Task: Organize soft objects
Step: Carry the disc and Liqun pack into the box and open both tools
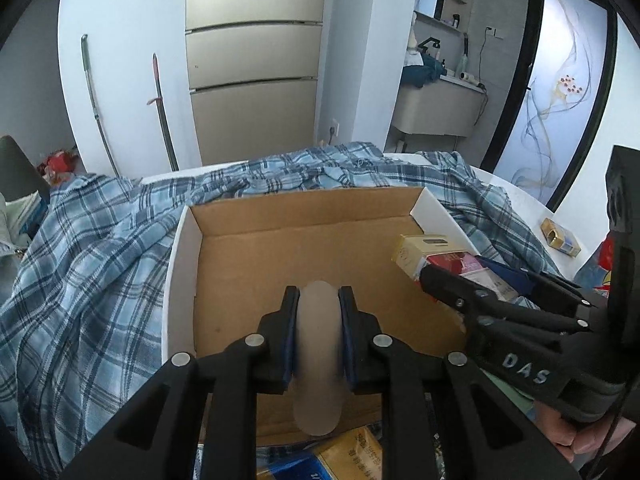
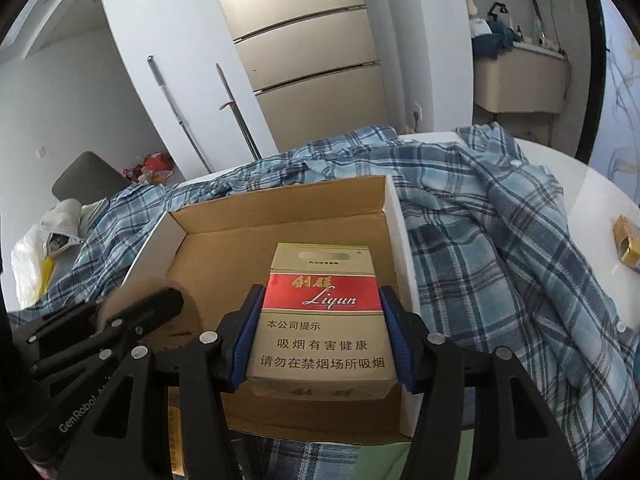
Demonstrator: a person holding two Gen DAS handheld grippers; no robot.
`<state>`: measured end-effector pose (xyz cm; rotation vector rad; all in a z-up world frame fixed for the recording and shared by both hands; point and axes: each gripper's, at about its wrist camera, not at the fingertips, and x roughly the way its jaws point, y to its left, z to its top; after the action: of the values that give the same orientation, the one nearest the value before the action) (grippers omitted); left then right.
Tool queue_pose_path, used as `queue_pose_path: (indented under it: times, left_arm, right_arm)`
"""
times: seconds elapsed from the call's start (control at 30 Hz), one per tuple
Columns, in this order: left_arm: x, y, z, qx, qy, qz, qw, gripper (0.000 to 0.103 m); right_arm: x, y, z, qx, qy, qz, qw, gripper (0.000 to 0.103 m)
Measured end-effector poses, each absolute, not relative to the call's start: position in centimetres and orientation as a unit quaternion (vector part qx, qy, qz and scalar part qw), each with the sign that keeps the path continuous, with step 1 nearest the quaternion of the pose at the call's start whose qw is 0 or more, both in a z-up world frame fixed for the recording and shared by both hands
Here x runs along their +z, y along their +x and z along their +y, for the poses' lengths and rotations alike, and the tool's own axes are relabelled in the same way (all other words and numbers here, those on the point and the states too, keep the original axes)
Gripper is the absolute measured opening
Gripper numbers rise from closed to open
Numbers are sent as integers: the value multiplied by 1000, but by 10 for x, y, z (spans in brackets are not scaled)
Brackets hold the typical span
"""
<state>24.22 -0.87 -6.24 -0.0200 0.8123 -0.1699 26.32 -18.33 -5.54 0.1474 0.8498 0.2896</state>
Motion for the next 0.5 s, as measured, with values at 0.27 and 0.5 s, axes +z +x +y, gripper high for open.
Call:
queue_pose_path:
  times: [0.27, 0.5]
  left_arm:
    - [-55, 242, -2, -73, -4, 391, 918, 19]
    - [-33, 232, 7, -70, -6, 350, 934, 20]
  right_arm:
    - [-55, 263, -176, 133, 47, 407, 903, 64]
    - [-48, 259, -179, 130, 44, 393, 909, 64]
